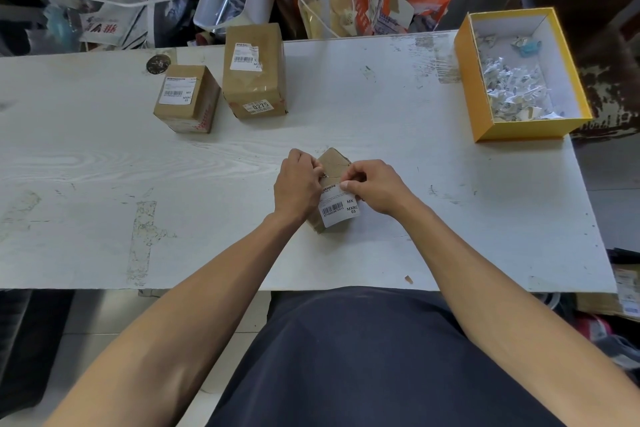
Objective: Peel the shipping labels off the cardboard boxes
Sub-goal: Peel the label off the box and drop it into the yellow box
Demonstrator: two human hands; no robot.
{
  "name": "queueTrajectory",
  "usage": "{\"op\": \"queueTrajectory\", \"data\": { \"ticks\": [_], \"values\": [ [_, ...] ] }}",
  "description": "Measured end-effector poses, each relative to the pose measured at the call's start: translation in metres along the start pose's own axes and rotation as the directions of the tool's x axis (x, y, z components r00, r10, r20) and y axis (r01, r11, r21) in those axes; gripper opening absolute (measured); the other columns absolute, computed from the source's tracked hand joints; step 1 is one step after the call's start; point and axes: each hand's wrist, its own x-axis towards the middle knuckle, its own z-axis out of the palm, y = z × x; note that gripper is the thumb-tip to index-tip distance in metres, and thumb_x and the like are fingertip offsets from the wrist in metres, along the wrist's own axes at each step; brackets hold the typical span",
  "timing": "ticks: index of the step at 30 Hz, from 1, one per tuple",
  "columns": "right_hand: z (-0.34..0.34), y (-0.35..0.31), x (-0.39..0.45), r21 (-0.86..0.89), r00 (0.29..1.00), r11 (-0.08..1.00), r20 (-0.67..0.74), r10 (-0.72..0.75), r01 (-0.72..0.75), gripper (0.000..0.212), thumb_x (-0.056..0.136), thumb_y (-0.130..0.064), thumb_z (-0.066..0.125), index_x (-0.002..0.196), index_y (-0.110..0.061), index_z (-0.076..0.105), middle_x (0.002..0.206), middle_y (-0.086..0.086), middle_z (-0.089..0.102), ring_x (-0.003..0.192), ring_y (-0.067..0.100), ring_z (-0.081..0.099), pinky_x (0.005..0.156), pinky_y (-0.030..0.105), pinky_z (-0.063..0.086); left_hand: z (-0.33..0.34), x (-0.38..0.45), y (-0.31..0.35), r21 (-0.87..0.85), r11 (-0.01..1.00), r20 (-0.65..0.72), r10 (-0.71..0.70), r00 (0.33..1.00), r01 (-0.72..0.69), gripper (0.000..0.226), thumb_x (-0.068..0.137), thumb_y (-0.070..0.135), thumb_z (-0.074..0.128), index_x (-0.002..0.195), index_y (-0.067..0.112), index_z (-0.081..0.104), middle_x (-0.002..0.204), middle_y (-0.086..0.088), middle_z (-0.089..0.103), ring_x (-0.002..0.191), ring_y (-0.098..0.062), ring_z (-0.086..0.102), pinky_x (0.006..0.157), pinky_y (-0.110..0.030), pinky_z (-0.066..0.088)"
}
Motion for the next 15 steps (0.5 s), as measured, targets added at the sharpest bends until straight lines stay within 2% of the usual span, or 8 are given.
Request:
{"op": "queueTrajectory", "data": {
  "ticks": [15],
  "values": [
    [0.0001, -0.001, 0.0003, 0.003, 1.0, 1.0, 0.0, 0.009, -0.009, 0.014, 0.082, -0.02, 0.071, 0.072, -0.03, 0.067, 0.078, -0.008, 0.069, 0.079, 0.014, 0.064, 0.084, 0.044, 0.055, 0.0009, 0.0022, -0.0023, -0.018, 1.0, 0.005, -0.016, 1.0, 0.016, 0.01, 0.099, 0.02, 0.049, 0.09, 0.018, 0.054, 0.112, -0.004, 0.052, 0.105, -0.024, 0.05, 0.082, -0.043, 0.047]
  ]
}}
